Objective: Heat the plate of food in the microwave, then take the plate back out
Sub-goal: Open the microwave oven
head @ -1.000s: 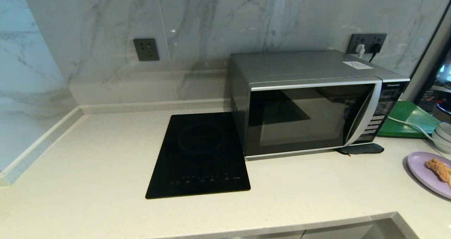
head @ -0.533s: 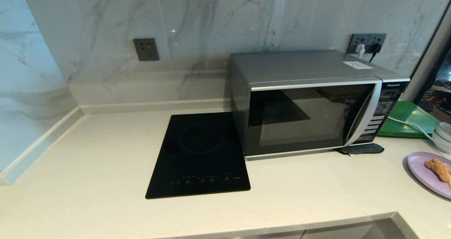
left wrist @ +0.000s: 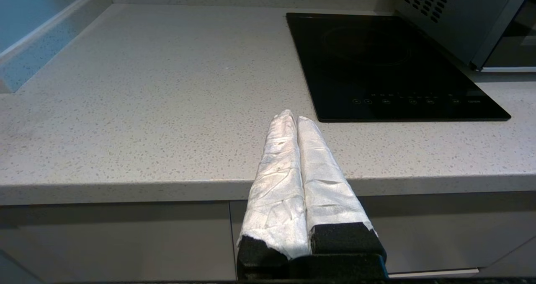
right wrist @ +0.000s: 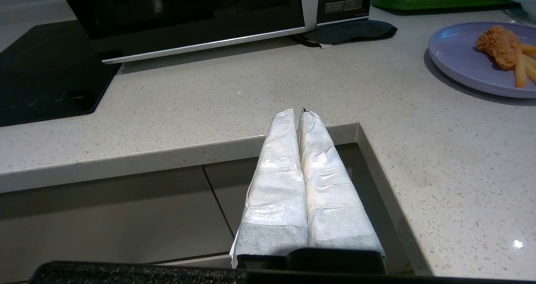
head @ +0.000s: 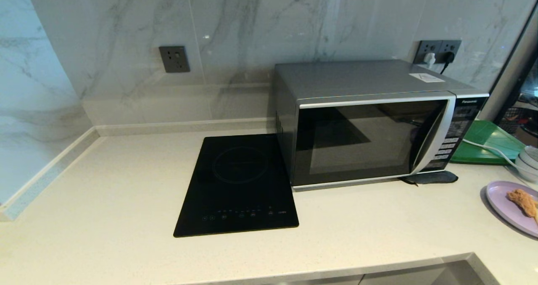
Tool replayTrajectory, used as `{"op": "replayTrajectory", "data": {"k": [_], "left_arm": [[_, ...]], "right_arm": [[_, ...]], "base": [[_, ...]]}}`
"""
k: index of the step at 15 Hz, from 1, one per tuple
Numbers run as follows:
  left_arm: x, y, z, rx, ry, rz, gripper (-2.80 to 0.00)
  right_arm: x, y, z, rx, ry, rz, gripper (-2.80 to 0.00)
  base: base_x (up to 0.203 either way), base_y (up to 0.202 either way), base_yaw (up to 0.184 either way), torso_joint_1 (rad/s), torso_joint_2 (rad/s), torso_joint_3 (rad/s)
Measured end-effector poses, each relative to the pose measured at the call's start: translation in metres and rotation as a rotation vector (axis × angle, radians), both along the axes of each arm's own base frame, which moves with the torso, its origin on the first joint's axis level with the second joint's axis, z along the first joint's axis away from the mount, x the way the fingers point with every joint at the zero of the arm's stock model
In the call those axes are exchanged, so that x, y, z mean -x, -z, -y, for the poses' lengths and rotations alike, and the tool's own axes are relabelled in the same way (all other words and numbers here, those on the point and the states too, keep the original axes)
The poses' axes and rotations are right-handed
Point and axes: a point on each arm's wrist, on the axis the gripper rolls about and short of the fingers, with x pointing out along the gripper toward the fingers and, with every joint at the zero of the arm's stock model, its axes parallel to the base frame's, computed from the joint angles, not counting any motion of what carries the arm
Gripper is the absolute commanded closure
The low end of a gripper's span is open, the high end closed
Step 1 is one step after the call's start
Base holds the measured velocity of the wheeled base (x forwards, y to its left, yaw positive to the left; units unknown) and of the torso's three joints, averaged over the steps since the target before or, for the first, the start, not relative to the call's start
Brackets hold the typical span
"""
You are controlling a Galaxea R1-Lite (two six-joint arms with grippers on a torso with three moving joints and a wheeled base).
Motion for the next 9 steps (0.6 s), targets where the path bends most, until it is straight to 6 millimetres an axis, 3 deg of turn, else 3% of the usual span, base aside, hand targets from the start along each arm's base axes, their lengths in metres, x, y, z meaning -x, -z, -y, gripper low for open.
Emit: {"op": "replayTrajectory", "data": {"k": [5, 9], "left_arm": [[0.000, 0.000, 0.000, 0.000, 0.000, 0.000, 0.00], [0.000, 0.000, 0.000, 0.000, 0.000, 0.000, 0.00]], "right_arm": [[-0.001, -0.050, 0.002, -0.017, 0.080, 0.025, 0.00], [-0.017, -0.093, 0.005, -0.002, 0.229, -0.016, 0.00]], "base": [[0.000, 0.000, 0.000, 0.000, 0.00, 0.000], [0.000, 0.000, 0.000, 0.000, 0.00, 0.000]]}}
